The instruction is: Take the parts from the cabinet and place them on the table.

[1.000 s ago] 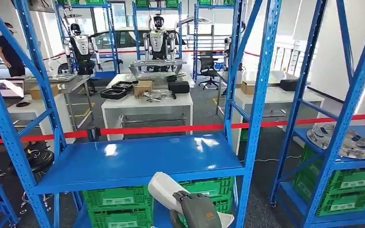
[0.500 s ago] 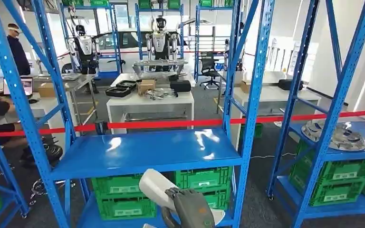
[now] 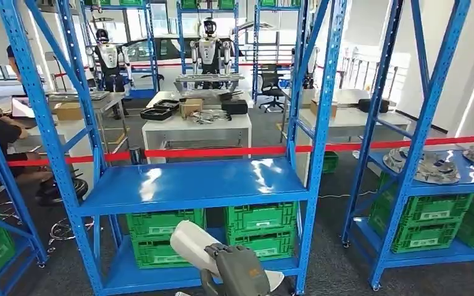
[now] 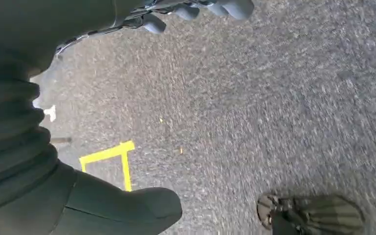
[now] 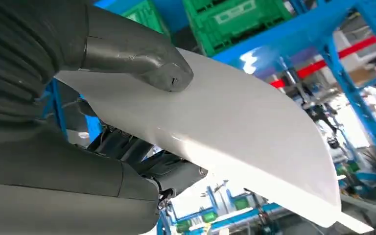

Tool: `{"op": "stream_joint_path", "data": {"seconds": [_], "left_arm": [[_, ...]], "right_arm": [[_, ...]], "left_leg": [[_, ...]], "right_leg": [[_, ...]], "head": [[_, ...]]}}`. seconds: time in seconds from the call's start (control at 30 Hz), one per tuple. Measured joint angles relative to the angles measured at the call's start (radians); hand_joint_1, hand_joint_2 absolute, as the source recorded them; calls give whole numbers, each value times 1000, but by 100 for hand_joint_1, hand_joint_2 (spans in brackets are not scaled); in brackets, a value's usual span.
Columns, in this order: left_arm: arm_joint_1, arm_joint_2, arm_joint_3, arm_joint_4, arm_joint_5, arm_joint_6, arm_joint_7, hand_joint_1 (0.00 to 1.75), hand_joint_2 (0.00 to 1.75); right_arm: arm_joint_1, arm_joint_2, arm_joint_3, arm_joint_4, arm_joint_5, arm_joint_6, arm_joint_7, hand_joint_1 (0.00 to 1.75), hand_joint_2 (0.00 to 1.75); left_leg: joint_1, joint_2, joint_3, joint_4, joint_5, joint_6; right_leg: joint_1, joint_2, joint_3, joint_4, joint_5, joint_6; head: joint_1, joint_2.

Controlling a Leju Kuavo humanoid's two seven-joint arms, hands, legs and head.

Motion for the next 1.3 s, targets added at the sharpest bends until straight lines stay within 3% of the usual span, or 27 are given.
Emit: {"op": "stream_joint_path", "data": {"seconds": [0.03,0.07,0.1,0.13,0.17,0.2,0.27,0.3,0.33,0.4,0.43,0.5,0.57,0.63,0.7,0.73,0.77,0.83,0.87,0.9,1.0,1.03,1.1,1.13,1.2,1.23,1.3], "left_arm": [[3,5,2,0,1,0,-3,0,175],[7,6,3,1,3,0,-6,0,175],[10,6,3,1,4,0,-10,0,175],[10,6,3,2,6,0,-11,0,175],[11,8,3,2,6,0,-12,0,175],[11,10,3,2,6,0,-14,0,175],[14,12,3,1,6,3,-23,0,175],[15,13,3,1,6,5,-27,0,175],[15,14,3,1,9,6,-29,0,175],[14,16,3,0,10,8,-30,0,175],[14,16,4,1,10,8,-29,0,175],[16,16,4,1,10,8,-24,0,175],[20,15,6,3,10,8,-19,0,175],[19,16,9,2,12,8,-19,0,175],[20,16,10,3,15,8,-16,0,175],[22,16,10,3,18,8,-16,0,175],[23,16,10,3,18,8,-16,0,175],[22,14,10,3,18,8,-13,0,175],[21,11,10,3,18,8,-13,0,175],[17,9,11,2,18,8,-13,0,175],[20,8,10,3,18,8,-13,0,175],[21,9,11,3,18,8,-13,0,175],[21,8,11,3,18,8,-13,0,175],[18,8,11,3,18,8,-13,0,175],[17,8,11,3,17,8,-10,0,175],[19,8,11,3,17,8,-9,0,175],[20,8,11,3,14,8,-7,0,175]], "right_arm": [[0,0,2,1,0,0,-1,175,175],[-2,2,4,1,0,0,-1,175,175],[-2,4,5,1,-1,-1,-2,175,175],[0,4,6,1,-1,-1,-2,175,175],[4,4,7,3,-1,-2,-2,175,175],[6,4,8,4,-2,-2,-3,175,175],[7,4,10,7,-3,-2,-4,175,175],[7,4,10,8,-3,-1,-5,175,175],[6,4,11,9,-3,-1,-5,175,175],[2,5,12,9,-3,0,-5,175,175],[0,5,13,10,-3,2,-9,175,175],[-1,5,18,12,-4,6,-9,175,175],[0,5,22,14,-6,9,-9,175,175],[0,5,25,15,-6,10,-10,175,175],[4,4,28,18,-7,12,-9,175,175],[6,4,30,19,-7,13,-9,175,175],[7,4,31,19,-6,14,-8,175,175],[5,4,32,19,-5,15,-6,175,175],[3,4,32,19,-6,16,-6,175,175],[4,4,32,19,-5,17,-5,175,175],[3,5,33,19,-5,19,-4,175,175],[1,7,33,18,-5,19,-3,175,175],[-2,11,33,18,-5,19,-5,175,175],[-3,11,33,18,-5,20,-4,175,175],[1,11,33,18,-5,23,-2,175,175],[1,11,34,18,-5,24,-2,175,175],[-1,11,34,18,-3,26,0,175,175]], "left_leg": [[2,-2,-8,3,-6,-5],[1,-6,-21,23,-49,-13],[3,-7,-35,77,-114,-18],[6,-6,-51,152,-174,-23],[7,-6,-65,226,-216,-28],[7,-6,-70,284,-224,-31],[8,-6,-43,296,-152,-34],[9,-6,-6,256,-108,-34],[9,-6,54,181,-94,-32],[2,-8,171,9,-167,-22],[1,-9,179,-14,-184,-12],[-1,-13,161,-13,-179,3],[5,-15,163,-18,-165,24],[5,-22,149,-16,-153,34],[4,-33,135,-12,-146,34],[3,-40,130,-10,-144,32],[3,-49,127,-7,-143,31],[3,-69,125,-1,-142,29],[6,-78,123,1,-143,27],[2,-85,114,3,-140,20],[14,-115,102,-2,-131,-1],[8,-125,101,-4,-130,-10],[6,-44,75,43,-162,-18],[8,-25,43,108,-197,-24],[12,-17,-34,266,-258,-34],[14,-16,-49,297,-258,-38],[19,-8,-14,227,-198,-43]], "right_leg": [[-11,-5,-7,-9,17,-9],[-11,-5,-14,-10,29,-14],[-12,-5,-29,-8,41,-22],[-11,-5,-45,-8,53,-21],[-11,-5,-61,-6,65,-20],[-11,-5,-80,-4,73,-19],[-12,-6,-115,4,92,-14],[-13,-6,-132,7,102,-10],[-15,-6,-146,12,111,-5],[-11,-8,-159,22,122,6],[-10,-8,-163,22,131,12],[-15,-14,-165,17,143,21],[-16,-10,-175,33,127,32],[-17,-7,-230,170,33,39],[-17,-7,-287,320,-30,42],[-17,-6,-289,338,-29,41],[-17,-4,-266,307,-8,39],[-17,15,-162,137,70,28],[-17,57,-121,51,86,19],[-23,83,-107,42,73,17],[-16,56,-109,28,71,15],[-24,43,-104,16,75,9],[-26,18,-94,4,78,-2],[-25,5,-94,3,78,-4],[-25,-25,-94,5,75,-8],[-25,-35,-94,5,75,-8],[-26,-57,-94,7,74,-7]], "head": [[0,0],[-1,0],[-5,0],[-7,0],[-6,0],[-7,0],[-8,0],[-8,0],[-8,0],[-9,0],[-8,0],[-7,0],[-7,0],[-3,0],[-3,0],[-2,0],[-2,0],[-2,0],[-2,0],[-8,0],[-2,0],[-2,0],[-9,0],[-8,0],[-9,0],[-10,0],[-11,0]]}}
